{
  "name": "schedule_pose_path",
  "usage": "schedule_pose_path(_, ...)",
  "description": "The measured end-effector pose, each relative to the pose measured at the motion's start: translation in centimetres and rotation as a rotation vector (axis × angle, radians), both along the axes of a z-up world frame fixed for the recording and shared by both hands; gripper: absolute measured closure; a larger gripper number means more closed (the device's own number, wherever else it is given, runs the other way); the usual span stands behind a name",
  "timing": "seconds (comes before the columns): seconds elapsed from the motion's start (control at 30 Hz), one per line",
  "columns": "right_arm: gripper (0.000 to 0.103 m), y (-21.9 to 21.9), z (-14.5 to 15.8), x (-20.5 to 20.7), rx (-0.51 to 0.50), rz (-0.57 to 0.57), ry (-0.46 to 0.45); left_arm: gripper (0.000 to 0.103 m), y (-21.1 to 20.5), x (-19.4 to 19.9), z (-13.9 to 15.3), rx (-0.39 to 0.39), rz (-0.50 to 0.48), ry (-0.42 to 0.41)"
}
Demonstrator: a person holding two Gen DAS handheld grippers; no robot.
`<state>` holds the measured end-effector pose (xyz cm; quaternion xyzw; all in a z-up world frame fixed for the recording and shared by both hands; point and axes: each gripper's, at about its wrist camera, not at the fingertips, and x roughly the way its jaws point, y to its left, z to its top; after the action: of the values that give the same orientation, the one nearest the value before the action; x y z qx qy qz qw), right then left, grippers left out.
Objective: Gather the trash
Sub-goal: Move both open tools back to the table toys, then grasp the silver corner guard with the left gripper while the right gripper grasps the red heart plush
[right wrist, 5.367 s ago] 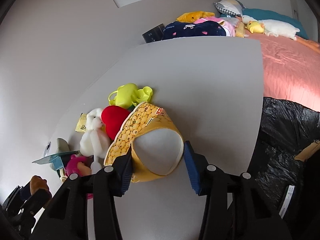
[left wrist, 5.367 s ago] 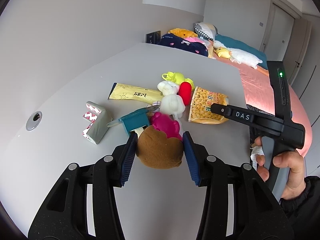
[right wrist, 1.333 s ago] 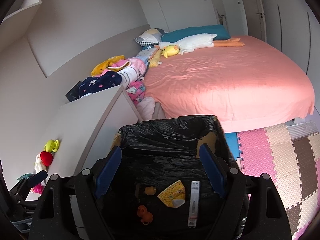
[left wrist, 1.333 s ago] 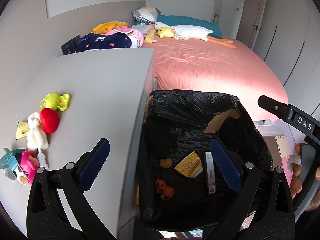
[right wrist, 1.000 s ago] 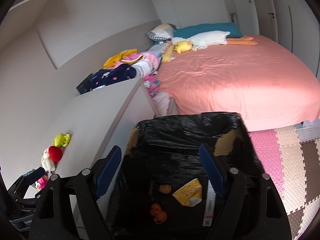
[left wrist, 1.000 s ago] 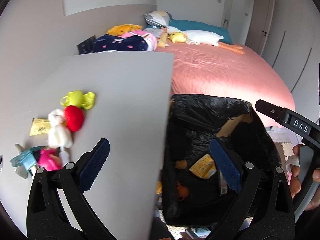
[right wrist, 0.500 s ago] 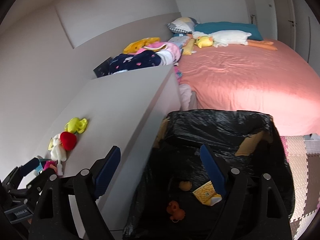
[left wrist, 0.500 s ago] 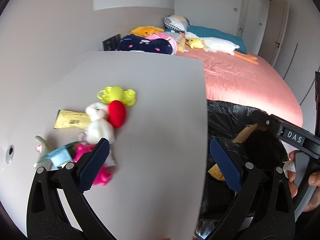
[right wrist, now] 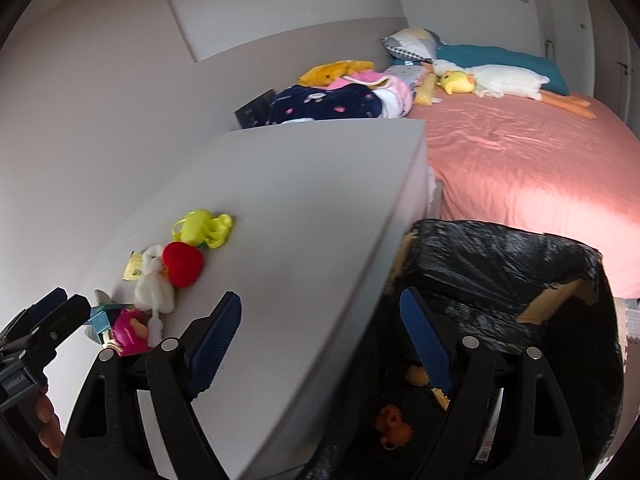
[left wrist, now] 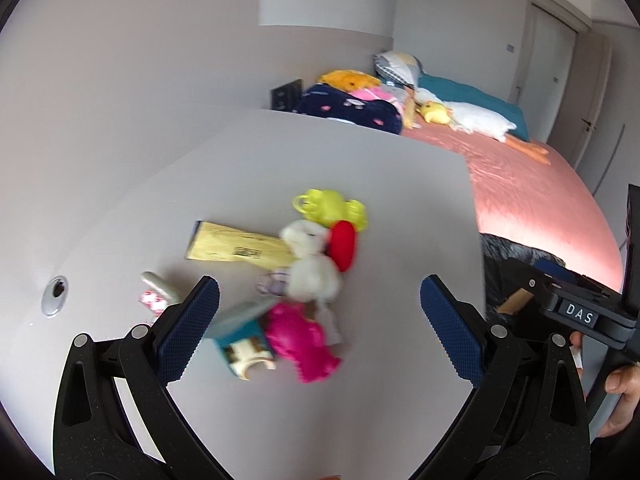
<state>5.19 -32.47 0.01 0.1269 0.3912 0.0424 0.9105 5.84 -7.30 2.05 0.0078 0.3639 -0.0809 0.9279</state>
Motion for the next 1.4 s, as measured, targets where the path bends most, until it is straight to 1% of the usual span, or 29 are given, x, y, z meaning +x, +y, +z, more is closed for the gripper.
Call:
schedule_pose_path(0.23, 0.021, 3.3, -0.3, 1.8, 0.004, 0.062, 0.015, 0.006, 4.0, 0.7, -0.2, -0.012, 0.086, 0.004)
schedule_pose_path(0.5, 0.021, 6.9, -0.9, 3.8, -0.007, 0.131, 0.028, 0.007, 8.7, 2.3, -1.2, -0.044, 0.187, 0.057)
schedule_pose_path(0.6, 0.021, 8.2, -1.2, 4.7, -0.015, 0.159, 0.036, 0.014, 9.7, 2.9, -1.9, -0.047, 0.202, 0.083)
schedule_pose_path(0.77, 0.021, 9.6, -1.7, 6.1, 0.004, 0.196, 0.055, 0.025, 11.1, 3.8, -3.6, -0.051, 0.214, 0.147)
schedule_pose_path(0.93, 0.021, 10.8, -2.3, 7.4, -0.001, 0.216, 0.066, 0.034, 12.3, 4.8, -5.6, -0.081, 0.228, 0.221)
schedule_pose_path(1.0, 0.024, 11.3, -2.6, 8.1, -0.01, 0.229, 0.073, 0.037, 12.6, 5.0, -6.2, -0.086, 0.235, 0.24)
schedule_pose_path(1.07, 0.03, 11.9, -3.0, 8.6, -0.023, 0.246, 0.083, 0.039, 12.9, 5.2, -6.6, -0.102, 0.232, 0.256)
schedule_pose_path(1.1, 0.031, 12.1, -3.1, 8.7, -0.025, 0.251, 0.086, 0.039, 13.0, 5.2, -6.7, -0.11, 0.23, 0.261)
schedule_pose_path(1.2, 0.036, 12.6, -3.4, 9.1, -0.037, 0.266, 0.093, 0.039, 12.7, 5.2, -7.0, -0.093, 0.222, 0.265)
schedule_pose_path(1.27, 0.041, 12.9, -3.6, 9.4, -0.046, 0.273, 0.094, 0.039, 12.6, 5.1, -7.0, -0.09, 0.227, 0.265)
schedule_pose_path(1.4, 0.049, 13.2, -4.0, 10.1, -0.057, 0.277, 0.101, 0.039, 12.5, 5.0, -7.2, -0.078, 0.224, 0.261)
